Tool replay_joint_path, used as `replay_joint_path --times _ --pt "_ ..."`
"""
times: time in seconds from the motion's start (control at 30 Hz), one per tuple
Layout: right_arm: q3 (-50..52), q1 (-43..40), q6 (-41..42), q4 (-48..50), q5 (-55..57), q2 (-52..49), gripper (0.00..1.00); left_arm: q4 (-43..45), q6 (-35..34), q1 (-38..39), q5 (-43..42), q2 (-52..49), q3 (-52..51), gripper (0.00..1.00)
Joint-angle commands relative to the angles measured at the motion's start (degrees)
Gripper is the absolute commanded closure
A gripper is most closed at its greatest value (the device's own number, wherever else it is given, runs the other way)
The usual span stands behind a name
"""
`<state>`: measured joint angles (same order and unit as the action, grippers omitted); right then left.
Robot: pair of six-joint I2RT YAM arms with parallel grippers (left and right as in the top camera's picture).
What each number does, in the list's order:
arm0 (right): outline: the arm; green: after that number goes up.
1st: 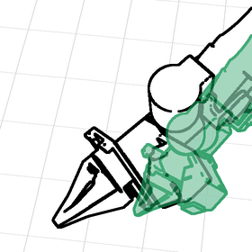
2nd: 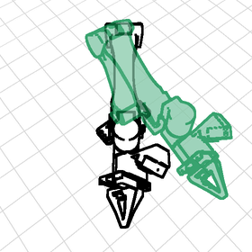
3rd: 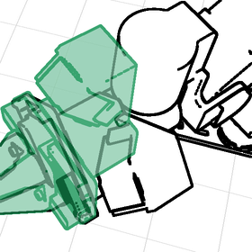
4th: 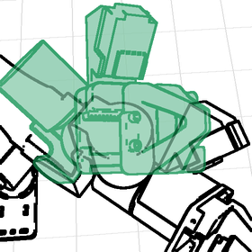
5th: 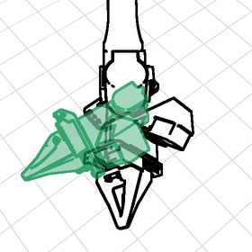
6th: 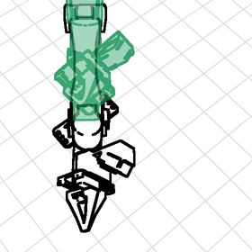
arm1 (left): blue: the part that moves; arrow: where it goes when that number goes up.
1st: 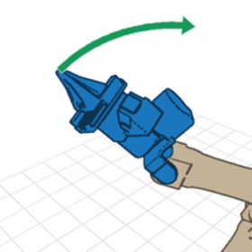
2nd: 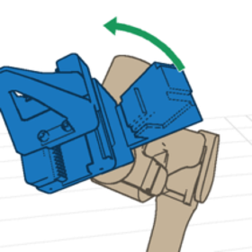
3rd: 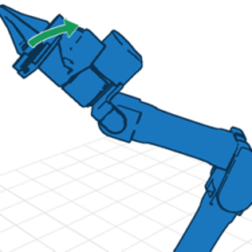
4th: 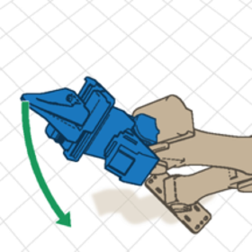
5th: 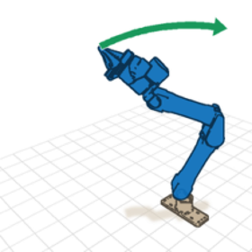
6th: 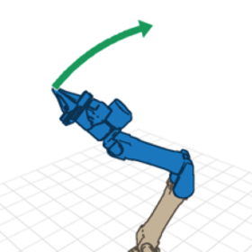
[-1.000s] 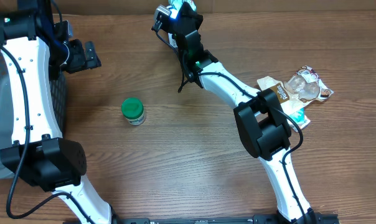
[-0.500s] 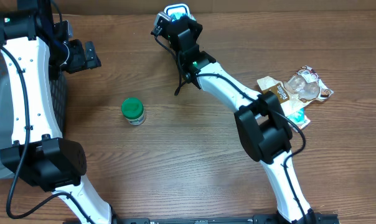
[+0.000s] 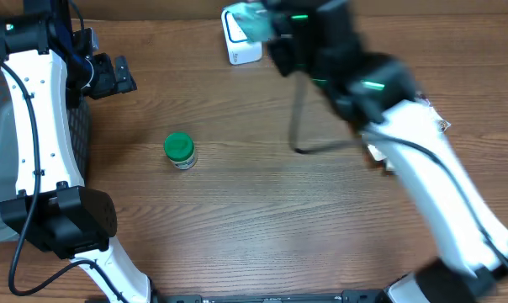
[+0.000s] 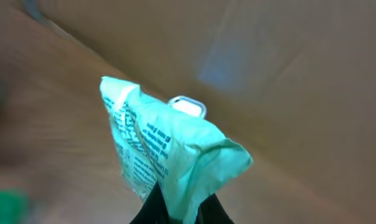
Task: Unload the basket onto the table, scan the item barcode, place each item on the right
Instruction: 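Carry the green packet right and drop it on the pile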
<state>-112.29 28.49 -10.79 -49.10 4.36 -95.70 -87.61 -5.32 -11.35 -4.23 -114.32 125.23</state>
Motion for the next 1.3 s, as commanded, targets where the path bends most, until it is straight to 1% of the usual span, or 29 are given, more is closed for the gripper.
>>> replay_joint_path --times 0.0,0.1,0.17,0.23,0.3,0.37,0.47,0.6,0.73,0.77,0.87,0.9,0.97,1.07,1.1,1.13,1.17,1.27 --pt "-0.57 -7.41 13.38 -6.40 -15.54 3.93 0.96 0.07 1.51 -0.24 0.22 1.51 0.17 0.00" --pt "-0.57 -16.00 18.12 -14.93 -19.85 5.57 0.96 0.07 1.51 -0.24 0.22 1.51 0.17 0.01" --pt "-0.15 -21.22 19.87 -19.87 -20.04 5.38 0.96 0.07 1.49 -0.24 0.22 1.51 0.17 0.00" --pt "1.77 -25.97 20.76 -22.82 -20.11 5.18 0.96 0.07 1.51 -0.24 0.22 1.51 0.17 0.00" --pt "5.33 -30.21 21.66 -23.45 -20.17 5.14 0.96 0.07 1.51 -0.24 0.22 1.51 0.17 0.00" --pt "10.16 -34.32 22.97 -22.27 -20.15 5.14 0.96 0.07 1.51 -0.24 0.22 1.51 0.17 0.00" --pt "19.19 -40.00 25.38 -17.40 -21.03 5.14 0.96 0.07 1.51 -0.24 0.22 1.51 0.17 0.00" --pt "28.65 -45.33 29.92 -11.34 -21.64 5.14 0.96 0.07 1.51 -0.24 0.22 1.51 0.17 0.00" --pt "35.89 -49.13 32.17 -5.88 -21.62 5.14 0.96 0.07 1.51 -0.24 0.22 1.51 0.17 0.00" --pt "38.75 -50.31 32.96 -3.06 -21.62 5.14 0.96 0.07 1.51 -0.24 0.22 1.51 0.17 0.01" --pt "42.56 -50.75 33.53 1.11 -21.31 5.14 0.96 0.07 1.51 -0.24 0.22 1.51 0.17 0.00" --pt "43.67 -50.75 33.53 2.36 -20.94 5.14 0.91 0.07 1.51 -0.24 0.22 1.51 0.17 0.00" --pt "45.13 -50.75 33.53 3.93 -19.93 5.14 0.73 0.07 1.51 -0.24 0.22 1.51 0.17 0.01" --pt "45.70 -50.75 33.53 3.85 -16.15 5.14 0.73 0.07 1.51 -0.24 0.22 1.51 0.17 0.01" --pt "45.70 -50.75 33.53 3.58 -15.15 5.14 0.71 0.07 1.51 -0.24 0.22 1.51 0.17 0.00" --pt "45.70 -50.75 33.53 3.32 -14.36 5.14 0.58 0.07 1.51 -0.24 0.22 1.51 0.17 0.00" --pt "45.70 -50.75 33.51 3.13 -14.23 5.14 0.50 0.07 1.51 -0.24 0.22 1.51 0.17 0.00" --pt "45.68 -50.75 33.51 1.86 -14.49 5.16 0.47 0.07 1.51 -0.24 0.22 1.51 0.17 0.00"
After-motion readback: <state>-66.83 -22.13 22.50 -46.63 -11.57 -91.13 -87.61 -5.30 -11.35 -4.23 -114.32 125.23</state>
